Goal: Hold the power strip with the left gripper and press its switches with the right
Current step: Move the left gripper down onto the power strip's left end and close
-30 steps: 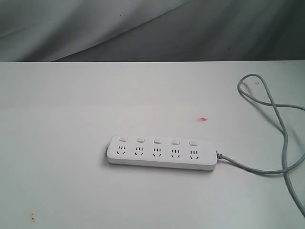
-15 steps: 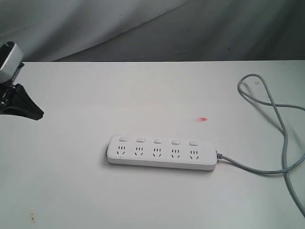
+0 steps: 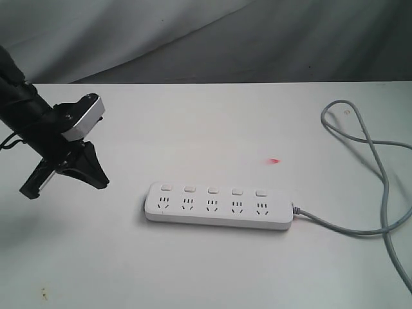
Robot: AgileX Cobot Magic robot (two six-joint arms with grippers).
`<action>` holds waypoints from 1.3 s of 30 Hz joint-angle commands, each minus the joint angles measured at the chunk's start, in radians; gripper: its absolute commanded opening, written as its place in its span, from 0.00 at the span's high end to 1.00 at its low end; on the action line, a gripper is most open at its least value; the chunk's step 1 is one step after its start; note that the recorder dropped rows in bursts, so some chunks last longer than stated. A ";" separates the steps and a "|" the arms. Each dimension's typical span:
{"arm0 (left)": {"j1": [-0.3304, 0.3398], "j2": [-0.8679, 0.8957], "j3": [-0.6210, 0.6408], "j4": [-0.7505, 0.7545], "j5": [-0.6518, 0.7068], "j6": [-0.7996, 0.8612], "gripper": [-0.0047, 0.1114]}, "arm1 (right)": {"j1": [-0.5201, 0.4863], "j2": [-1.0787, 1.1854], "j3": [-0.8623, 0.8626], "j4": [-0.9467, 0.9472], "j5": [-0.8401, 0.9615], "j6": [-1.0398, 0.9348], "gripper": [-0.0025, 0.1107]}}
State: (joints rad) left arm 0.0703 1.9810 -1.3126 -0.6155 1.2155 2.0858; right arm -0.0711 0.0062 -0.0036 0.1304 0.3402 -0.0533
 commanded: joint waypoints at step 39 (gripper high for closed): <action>-0.169 0.149 -0.007 -0.094 -0.267 0.008 0.25 | 0.001 -0.006 0.004 0.003 -0.007 0.002 0.98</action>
State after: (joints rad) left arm -0.0842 2.1279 -1.3148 -0.6927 0.9452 2.0881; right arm -0.0711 0.0062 -0.0036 0.1304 0.3402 -0.0533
